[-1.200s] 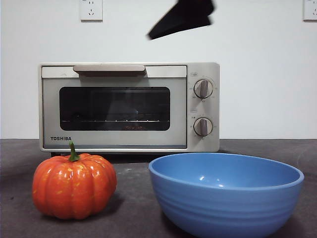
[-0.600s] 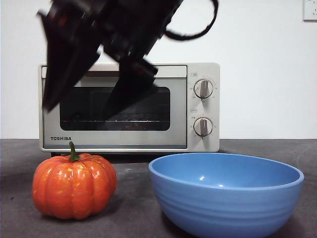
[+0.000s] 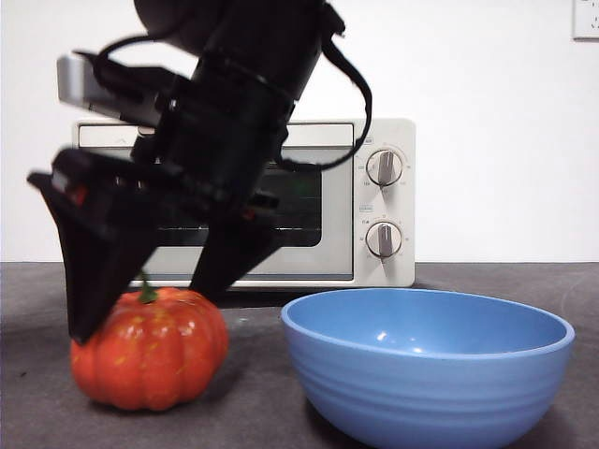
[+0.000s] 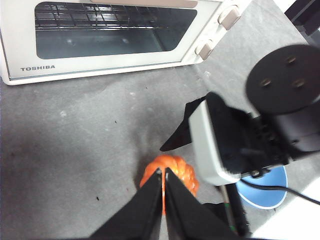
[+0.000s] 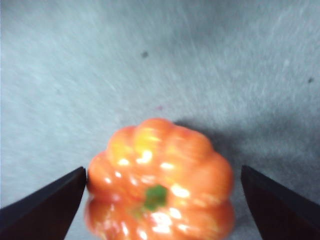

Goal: Place pumpkin in the steamer

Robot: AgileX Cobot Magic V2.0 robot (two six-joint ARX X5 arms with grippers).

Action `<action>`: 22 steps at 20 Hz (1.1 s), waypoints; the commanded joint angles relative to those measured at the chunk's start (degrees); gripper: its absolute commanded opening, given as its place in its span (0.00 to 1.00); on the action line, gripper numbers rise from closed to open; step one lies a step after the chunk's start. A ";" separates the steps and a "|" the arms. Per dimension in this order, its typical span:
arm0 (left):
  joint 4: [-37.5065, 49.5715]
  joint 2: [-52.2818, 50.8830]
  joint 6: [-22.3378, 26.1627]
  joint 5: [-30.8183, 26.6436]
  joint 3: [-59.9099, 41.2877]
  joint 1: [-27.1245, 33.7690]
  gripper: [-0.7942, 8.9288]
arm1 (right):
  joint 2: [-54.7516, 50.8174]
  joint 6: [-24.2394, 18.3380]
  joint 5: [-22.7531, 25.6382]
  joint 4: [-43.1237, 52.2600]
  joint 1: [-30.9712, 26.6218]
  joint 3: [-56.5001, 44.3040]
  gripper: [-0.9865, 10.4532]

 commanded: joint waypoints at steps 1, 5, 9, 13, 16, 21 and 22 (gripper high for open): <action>0.63 0.22 0.76 0.13 1.20 -0.07 0.10 | 2.10 -0.83 0.26 0.79 1.05 1.18 0.52; 0.63 0.22 0.76 0.13 1.20 -0.07 0.10 | 3.85 -0.83 0.35 0.70 1.33 1.18 0.52; 0.61 0.22 0.74 0.13 1.20 -0.07 0.10 | 4.68 -0.79 0.48 0.17 1.70 1.18 0.49; 0.66 0.22 0.76 0.13 1.20 -0.07 0.10 | 4.11 -0.59 0.66 0.11 2.05 1.36 0.41; 0.66 0.22 0.76 0.13 1.20 -0.07 0.10 | 1.88 -0.55 0.72 -0.39 2.05 2.01 0.41; 0.66 0.22 0.76 0.13 1.20 -0.07 0.10 | -6.27 -0.11 2.12 -4.92 1.36 4.02 0.41; 0.66 0.22 0.76 0.13 1.20 -0.07 0.10 | -8.22 -0.07 2.14 -6.62 1.05 4.02 0.41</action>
